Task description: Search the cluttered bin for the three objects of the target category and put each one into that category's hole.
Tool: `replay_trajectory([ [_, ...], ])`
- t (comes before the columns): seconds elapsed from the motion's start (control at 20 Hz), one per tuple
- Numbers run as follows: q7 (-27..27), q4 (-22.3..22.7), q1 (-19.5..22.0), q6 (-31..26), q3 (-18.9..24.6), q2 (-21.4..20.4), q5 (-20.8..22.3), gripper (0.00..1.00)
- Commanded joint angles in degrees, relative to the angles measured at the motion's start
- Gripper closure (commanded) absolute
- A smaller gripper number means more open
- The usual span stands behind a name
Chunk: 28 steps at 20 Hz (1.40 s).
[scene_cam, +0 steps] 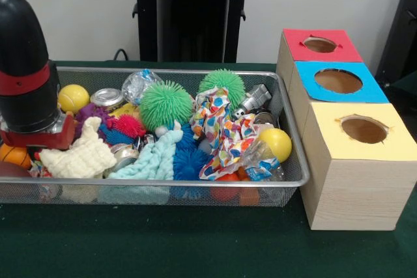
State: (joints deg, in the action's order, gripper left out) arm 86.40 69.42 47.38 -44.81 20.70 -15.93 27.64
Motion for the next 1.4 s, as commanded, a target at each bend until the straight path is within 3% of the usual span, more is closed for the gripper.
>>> replay_trajectory([
  [0.05,-7.0,5.0,-2.8,0.7,0.3,-7.1,4.4,0.0],
  [0.55,-4.1,11.2,-3.5,-7.7,-1.2,-18.0,0.4,0.0],
  [1.05,-2.3,15.0,-2.5,-5.6,-2.1,-19.6,0.2,0.0],
  [1.4,-1.3,18.1,-0.6,-2.7,-2.3,-17.9,0.4,0.0],
])
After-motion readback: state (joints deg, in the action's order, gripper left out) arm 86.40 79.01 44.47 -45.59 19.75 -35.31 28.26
